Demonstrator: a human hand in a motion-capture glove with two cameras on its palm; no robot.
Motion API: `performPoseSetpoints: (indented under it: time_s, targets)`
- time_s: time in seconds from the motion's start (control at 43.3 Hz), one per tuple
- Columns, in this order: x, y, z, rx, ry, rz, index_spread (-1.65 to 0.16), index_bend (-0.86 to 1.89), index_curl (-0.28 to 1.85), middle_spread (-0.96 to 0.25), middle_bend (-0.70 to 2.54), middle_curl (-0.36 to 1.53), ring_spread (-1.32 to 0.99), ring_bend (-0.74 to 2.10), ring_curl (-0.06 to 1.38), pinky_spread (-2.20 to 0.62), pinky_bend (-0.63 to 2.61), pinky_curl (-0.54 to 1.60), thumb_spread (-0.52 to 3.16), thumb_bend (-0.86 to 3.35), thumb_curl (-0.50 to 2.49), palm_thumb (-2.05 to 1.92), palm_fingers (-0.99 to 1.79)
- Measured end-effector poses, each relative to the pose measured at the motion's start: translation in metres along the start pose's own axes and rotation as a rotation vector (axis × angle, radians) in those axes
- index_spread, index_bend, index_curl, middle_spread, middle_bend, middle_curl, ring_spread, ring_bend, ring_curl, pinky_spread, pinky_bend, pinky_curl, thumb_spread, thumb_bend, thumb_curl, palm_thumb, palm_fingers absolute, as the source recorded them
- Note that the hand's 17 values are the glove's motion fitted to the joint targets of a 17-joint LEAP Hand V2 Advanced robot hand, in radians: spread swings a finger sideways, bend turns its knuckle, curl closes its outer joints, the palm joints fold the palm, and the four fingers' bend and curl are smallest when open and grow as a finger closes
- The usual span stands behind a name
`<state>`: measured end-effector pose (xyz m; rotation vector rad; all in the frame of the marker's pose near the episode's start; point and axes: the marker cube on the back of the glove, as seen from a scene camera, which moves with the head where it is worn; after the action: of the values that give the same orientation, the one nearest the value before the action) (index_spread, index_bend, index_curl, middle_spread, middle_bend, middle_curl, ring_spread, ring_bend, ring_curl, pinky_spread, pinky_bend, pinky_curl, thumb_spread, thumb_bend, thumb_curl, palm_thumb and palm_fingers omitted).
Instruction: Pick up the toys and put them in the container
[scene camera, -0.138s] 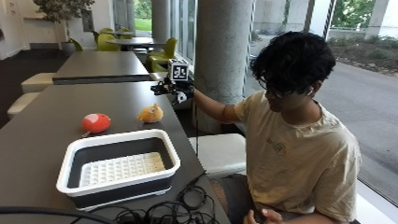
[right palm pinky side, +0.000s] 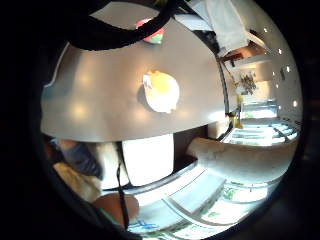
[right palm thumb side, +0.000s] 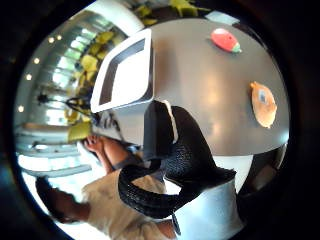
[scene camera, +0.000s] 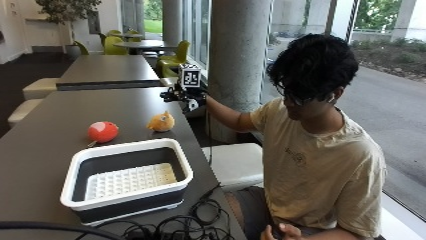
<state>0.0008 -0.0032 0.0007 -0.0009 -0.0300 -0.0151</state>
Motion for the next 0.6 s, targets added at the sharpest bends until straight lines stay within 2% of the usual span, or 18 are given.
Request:
performPoseSetpoints:
  time_s: [0.115, 0.277, 0.438, 0.6]
  targets:
    - [0.001, -0.005, 0.005, 0.016, -0.001, -0.008, -0.24, 0.15, 0.11, -0.08, 0.13, 0.07, -0.1, 0.21, 0.08, -0.02, 0.66, 0.22, 1.04, -0.02, 0.05, -0.03, -0.1]
    - [-0.007, -0.003, 0.009, 0.012, -0.122, 0.146, -0.27, 0.14, 0.14, -0.09, 0.13, 0.1, -0.11, 0.23, 0.11, -0.02, 0.69, 0.25, 1.21, -0.03, 0.08, -0.04, -0.13]
    - [0.016, -0.012, 0.01, 0.015, 0.051, 0.063, -0.27, 0.04, 0.14, -0.1, 0.13, 0.13, -0.12, 0.25, 0.16, -0.03, 0.75, 0.28, 1.29, -0.03, 0.11, -0.04, -0.21]
    - [-0.023, -0.052, 0.015, -0.044, -0.052, 0.22, -0.27, -0.1, 0.06, -0.08, 0.1, 0.14, -0.11, 0.33, 0.2, -0.03, 0.9, 0.33, 1.3, -0.03, 0.13, -0.03, -0.41]
